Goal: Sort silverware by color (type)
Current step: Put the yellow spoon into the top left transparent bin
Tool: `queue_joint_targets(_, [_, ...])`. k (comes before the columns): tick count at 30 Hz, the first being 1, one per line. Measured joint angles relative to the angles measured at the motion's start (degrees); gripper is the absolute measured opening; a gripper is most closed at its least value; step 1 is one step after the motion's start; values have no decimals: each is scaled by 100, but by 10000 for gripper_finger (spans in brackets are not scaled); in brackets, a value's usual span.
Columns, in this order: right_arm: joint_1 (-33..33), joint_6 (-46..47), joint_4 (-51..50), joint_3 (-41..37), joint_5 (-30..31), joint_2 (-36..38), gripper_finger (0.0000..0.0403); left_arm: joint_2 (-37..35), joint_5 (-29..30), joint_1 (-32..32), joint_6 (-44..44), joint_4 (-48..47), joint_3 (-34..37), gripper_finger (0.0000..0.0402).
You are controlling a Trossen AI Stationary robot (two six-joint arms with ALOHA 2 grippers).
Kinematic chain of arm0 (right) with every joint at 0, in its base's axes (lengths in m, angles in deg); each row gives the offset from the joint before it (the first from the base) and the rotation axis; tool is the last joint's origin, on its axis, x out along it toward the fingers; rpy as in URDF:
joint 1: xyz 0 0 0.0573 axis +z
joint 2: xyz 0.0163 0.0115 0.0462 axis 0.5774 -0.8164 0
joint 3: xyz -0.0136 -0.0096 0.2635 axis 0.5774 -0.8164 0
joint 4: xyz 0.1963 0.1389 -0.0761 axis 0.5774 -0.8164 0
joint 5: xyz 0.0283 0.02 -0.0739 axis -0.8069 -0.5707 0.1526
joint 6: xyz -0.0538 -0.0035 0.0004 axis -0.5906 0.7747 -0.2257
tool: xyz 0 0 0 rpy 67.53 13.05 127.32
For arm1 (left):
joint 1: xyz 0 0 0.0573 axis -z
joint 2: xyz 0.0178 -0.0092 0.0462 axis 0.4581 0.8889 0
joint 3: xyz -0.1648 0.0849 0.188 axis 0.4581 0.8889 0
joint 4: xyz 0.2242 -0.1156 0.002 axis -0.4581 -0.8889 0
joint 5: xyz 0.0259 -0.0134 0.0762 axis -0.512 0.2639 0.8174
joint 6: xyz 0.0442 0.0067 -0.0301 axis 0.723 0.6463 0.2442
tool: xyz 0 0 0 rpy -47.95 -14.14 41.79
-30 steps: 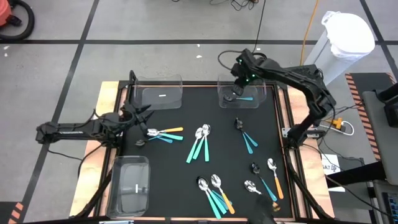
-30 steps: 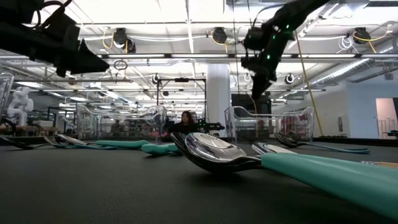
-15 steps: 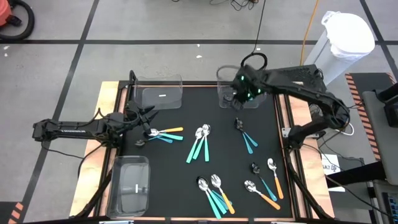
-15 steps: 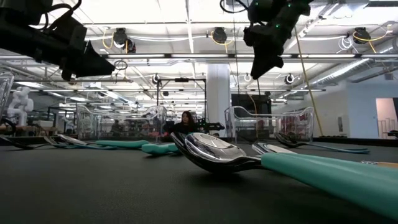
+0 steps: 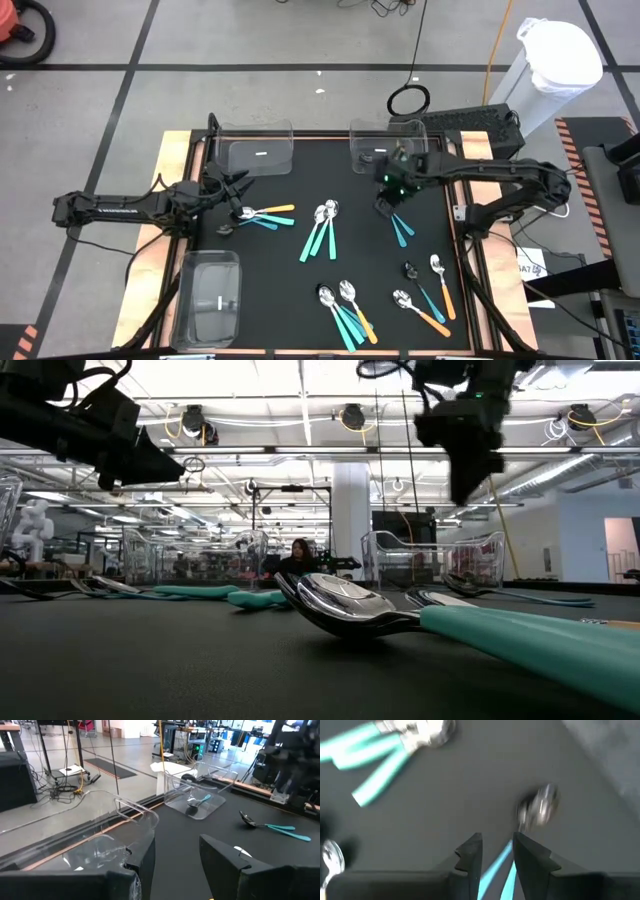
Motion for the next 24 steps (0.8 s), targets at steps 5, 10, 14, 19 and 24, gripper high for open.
queue_joint_targets(5, [722,1281,-861,-174,-2,2,100,0,17,0,-44,-118,0,153])
queue_joint_targets(10, [1533,2560,-1097,-388,-4,0,100,7,18,0,-259,-367,8,153])
queue_joint_targets(14, [2267,3627,-1216,-686,-39,-2,101,11,144,0,-350,-383,119,153])
queue_joint_targets(19, [3037,4637,-1239,-939,-376,-4,115,10,185,0,-401,-360,271,153])
queue_joint_targets(24, [3734,5673,-1215,-945,-484,-8,151,35,179,0,-497,-360,343,153])
